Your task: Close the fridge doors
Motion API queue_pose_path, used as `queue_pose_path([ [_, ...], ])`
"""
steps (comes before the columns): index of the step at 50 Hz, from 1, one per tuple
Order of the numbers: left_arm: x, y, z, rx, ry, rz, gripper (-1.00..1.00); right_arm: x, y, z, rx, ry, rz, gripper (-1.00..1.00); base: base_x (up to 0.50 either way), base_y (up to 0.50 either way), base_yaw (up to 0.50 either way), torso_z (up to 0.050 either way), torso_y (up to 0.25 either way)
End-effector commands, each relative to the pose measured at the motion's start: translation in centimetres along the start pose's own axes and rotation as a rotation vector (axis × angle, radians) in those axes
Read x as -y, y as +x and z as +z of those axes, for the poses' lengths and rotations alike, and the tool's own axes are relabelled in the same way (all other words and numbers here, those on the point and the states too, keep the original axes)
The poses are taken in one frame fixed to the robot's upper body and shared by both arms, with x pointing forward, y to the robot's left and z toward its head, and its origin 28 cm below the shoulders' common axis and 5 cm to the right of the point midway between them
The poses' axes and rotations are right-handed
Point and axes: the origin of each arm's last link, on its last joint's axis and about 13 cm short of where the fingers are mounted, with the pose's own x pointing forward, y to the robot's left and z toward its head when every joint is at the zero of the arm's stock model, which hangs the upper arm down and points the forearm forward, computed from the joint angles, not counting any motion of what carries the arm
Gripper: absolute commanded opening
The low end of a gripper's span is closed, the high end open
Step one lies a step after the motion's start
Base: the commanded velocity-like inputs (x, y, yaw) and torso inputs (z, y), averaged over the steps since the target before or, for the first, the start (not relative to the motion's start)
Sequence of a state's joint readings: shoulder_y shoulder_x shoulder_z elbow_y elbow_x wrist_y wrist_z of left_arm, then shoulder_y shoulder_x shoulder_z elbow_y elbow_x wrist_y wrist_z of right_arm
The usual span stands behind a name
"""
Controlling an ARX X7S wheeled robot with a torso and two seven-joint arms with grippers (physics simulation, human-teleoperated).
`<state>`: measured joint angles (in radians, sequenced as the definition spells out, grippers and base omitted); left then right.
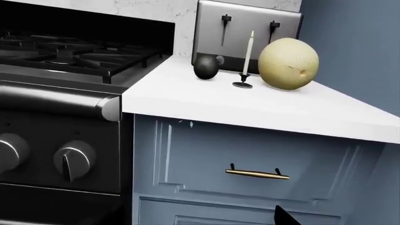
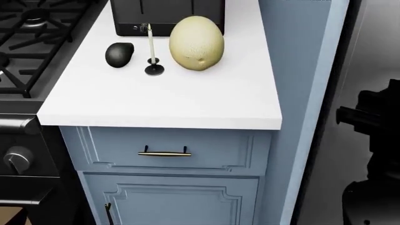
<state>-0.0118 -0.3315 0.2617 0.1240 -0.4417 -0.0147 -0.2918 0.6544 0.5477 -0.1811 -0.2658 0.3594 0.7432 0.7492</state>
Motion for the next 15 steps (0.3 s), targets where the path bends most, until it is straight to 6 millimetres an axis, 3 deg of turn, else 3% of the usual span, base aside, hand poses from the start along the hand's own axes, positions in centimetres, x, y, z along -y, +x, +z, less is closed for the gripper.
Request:
queue_pose_path([
  [1,0.0,0.0,0.0,-0.002,-0.003,0.001,1.00,2.6,-0.2,2.1,0.131,0.049,-0.013,1.00,0.01,-0.01,0.00,0.000,0.000],
  [8,-0.1,-0.4,0.1,-0.009,-0.006,0.001,1.00,1.4,-10.1,-3.0,0.025,0.131,0.186,1.00,0.00,0.00,0.00,0.000,0.000],
  [11,-0.2,-0.7,0.2,-0.011,-0.004,0.001,1.00,1.3,-13.0,-4.5,-0.016,0.121,0.229,1.00,0.00,0.00,0.00,0.000,0.000],
  [15,-0.2,-1.0,0.4,-0.012,-0.001,-0.001,1.00,1.4,-15.4,-6.1,-0.065,0.115,0.263,1.00,0.00,0.00,0.00,0.000,0.000],
])
